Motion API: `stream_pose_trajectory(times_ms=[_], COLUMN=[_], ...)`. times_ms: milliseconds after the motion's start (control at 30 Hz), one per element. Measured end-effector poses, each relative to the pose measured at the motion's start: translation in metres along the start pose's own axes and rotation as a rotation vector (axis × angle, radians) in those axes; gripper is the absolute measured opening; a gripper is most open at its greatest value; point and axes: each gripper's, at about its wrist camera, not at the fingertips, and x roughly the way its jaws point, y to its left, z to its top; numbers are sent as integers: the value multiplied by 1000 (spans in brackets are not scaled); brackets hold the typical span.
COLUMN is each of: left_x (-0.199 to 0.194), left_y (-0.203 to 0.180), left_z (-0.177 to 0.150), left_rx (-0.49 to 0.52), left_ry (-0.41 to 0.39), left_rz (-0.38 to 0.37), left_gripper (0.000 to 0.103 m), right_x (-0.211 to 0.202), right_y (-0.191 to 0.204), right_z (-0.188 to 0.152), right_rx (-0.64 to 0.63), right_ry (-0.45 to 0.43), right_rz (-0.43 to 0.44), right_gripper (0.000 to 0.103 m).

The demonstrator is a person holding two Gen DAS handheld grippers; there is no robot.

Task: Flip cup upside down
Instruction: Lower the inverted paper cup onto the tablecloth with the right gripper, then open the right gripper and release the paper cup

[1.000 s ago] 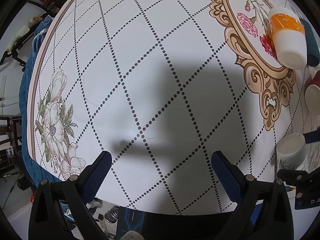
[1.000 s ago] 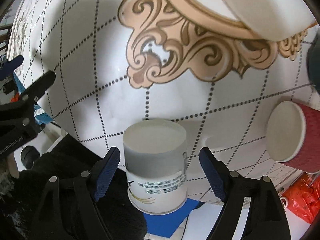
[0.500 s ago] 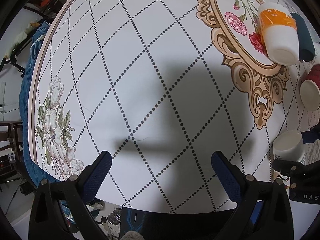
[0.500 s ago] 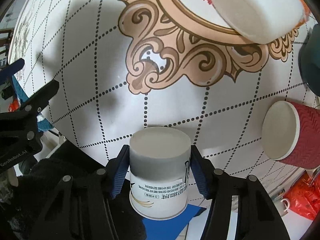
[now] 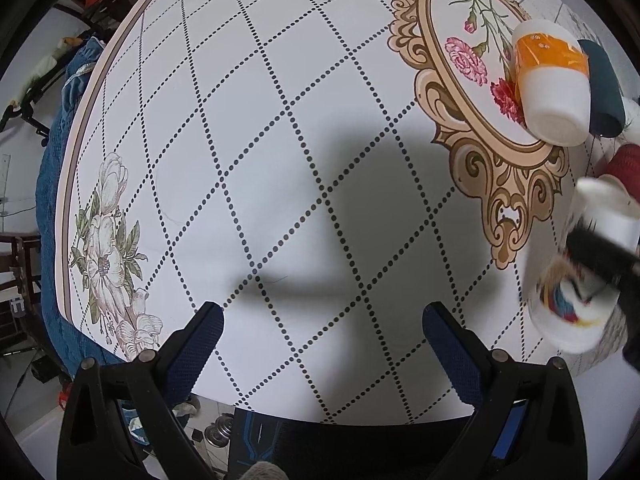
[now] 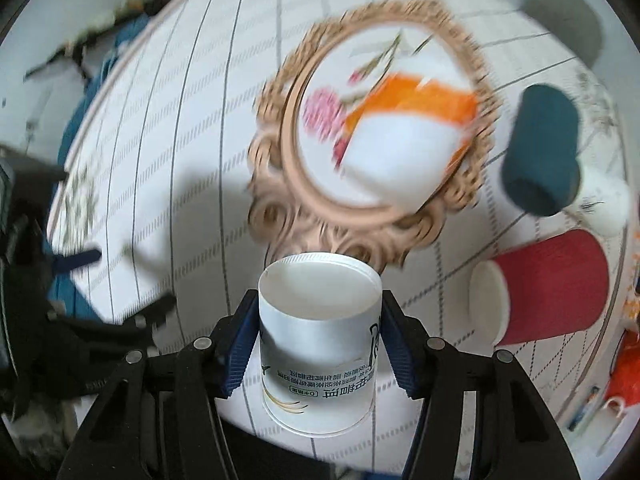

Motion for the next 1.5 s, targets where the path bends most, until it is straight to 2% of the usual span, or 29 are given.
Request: stream_pose_trajectory(times_ms=[100, 200, 300, 400, 567, 800, 933, 1067, 1167, 1300, 1333, 1433, 1500], left_x=[-5, -8, -9, -10, -14, -14, -17, -22, -28, -46, -51, -66, -79], left_y=[1, -2, -6, -11, -17, -18, -19, -19, -17, -15, -15, -16, -17], left_z=[1, 5, 7, 7, 1, -14, -23, -34, -41, -57, -62, -76, -87], left_rx=[2, 2, 1, 4, 7, -15, -34, -58, -80, -98, -97, -87, -85], left_ry=[-6, -8, -7, -9, -22, -27, -36, -50, -60, -97, -107, -135, -156], left_rz=[-1, -3, -4, -2, 0, 6, 8, 11, 14, 25, 25, 28, 13], left_gripper=[102, 102, 102, 102, 102, 102, 102, 102, 102, 102, 102, 102, 102], right_x=[-10, -1, -3, 4, 8, 7, 11, 9, 5, -11, -16, -37, -46], right_y=[-2, 4, 1, 4, 9, 4, 3, 1, -5, -19, -22, -30, -32], right_z=[-7, -14, -20, -29, -48, -66, -71, -78, -81, -89, -92, -108, -120], right_rx=[47, 90, 101, 87, 29, 15, 13, 10, 33, 103, 115, 164, 178], right_ry=[-126, -242, -329, -369, -383, -377, -341, -332, -321, -273, -265, -232, -208], right_rz=[-22, -48, -68, -68, -71, -41, -21, -5, 7, 3, 5, -28, -76], right_gripper=[61, 61, 61, 61, 61, 62, 63, 78, 81, 94, 94, 94, 100])
